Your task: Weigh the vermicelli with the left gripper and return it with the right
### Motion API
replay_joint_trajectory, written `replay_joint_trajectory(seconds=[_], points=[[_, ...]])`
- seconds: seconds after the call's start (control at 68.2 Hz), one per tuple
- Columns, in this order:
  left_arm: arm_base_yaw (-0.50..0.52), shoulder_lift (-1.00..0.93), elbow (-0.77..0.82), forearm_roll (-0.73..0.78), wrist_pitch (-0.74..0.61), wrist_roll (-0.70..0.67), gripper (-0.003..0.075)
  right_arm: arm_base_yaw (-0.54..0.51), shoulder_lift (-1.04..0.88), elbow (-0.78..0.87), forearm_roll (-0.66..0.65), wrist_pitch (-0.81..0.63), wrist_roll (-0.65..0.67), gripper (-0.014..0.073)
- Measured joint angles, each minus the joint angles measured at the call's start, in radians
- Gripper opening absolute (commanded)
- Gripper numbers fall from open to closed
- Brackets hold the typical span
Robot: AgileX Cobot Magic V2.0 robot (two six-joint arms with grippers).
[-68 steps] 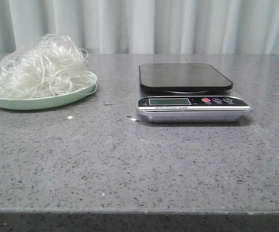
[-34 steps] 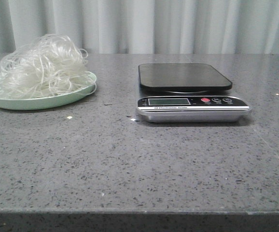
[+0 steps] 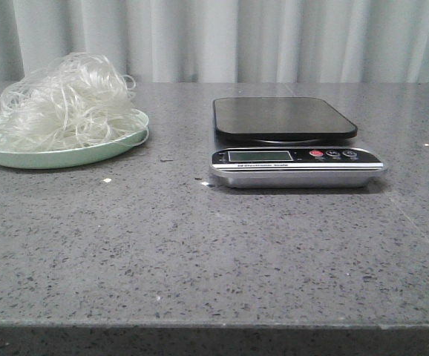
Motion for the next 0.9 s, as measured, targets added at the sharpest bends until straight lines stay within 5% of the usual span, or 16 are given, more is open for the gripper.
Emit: replay_joint_trajectory(seconds=[0.558,0.895], points=[[0.000,0.000,0.000,0.000,0.000,0.000,0.0136,-0.002,-0.016,0.023,-0.020,-0.001,0.002,0.0151],[0.000,0.000,0.000,0.000,0.000,0.000,0.0136,-0.014,-0.177,0.185,-0.061,-0.001,0.022,0.0151]])
